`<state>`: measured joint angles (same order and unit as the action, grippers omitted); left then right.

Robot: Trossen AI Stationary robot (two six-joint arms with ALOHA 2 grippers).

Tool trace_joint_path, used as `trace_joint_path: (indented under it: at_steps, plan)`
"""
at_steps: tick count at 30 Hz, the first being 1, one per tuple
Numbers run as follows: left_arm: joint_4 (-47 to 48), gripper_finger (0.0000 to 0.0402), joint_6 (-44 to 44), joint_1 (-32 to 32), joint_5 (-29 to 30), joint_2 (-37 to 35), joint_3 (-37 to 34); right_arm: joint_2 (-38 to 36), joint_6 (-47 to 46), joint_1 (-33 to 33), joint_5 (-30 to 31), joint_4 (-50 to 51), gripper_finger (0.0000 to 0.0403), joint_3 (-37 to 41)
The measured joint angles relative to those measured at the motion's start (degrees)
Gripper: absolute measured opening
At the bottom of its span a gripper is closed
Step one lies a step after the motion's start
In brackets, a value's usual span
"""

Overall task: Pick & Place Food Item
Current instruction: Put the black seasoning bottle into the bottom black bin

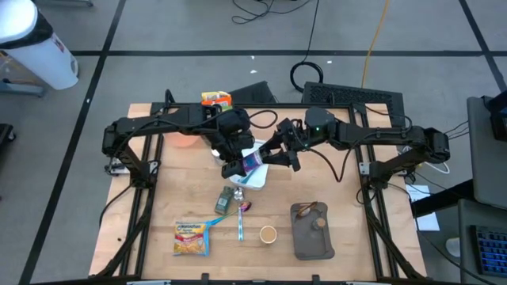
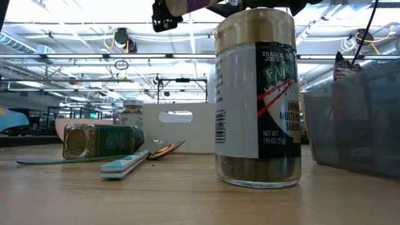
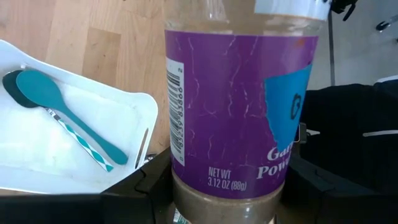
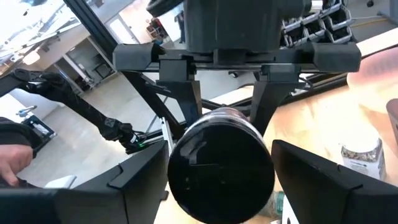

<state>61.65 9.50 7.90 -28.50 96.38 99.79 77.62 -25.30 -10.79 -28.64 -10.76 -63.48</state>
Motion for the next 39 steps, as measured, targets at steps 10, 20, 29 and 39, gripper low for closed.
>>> trace_joint_path:
  at_steps: [10,20,29,39]
  plan:
    - [-0.1,0.0205,-0.2,0.0,0.0,0.0,0.0,0.0,0.4,0.0,-0.1,1.2,0.0253,0.0]
    - [0.0,0.0205,0.1,0.1,0.1,0.0,0.0,0.0,1.1,0.0,0.0,1.3,0.0207,0.0]
    - [0.0,0.0222,0.0,0.1,0.1,0.0,0.0,0.0,1.7,0.0,0.0,1.4,0.0204,0.0]
    - [-0.6,0.0287,-0.4,0.0,-0.2,0.0,0.0,0.0,2.2,0.0,-0.3,1.5,0.02,0.0]
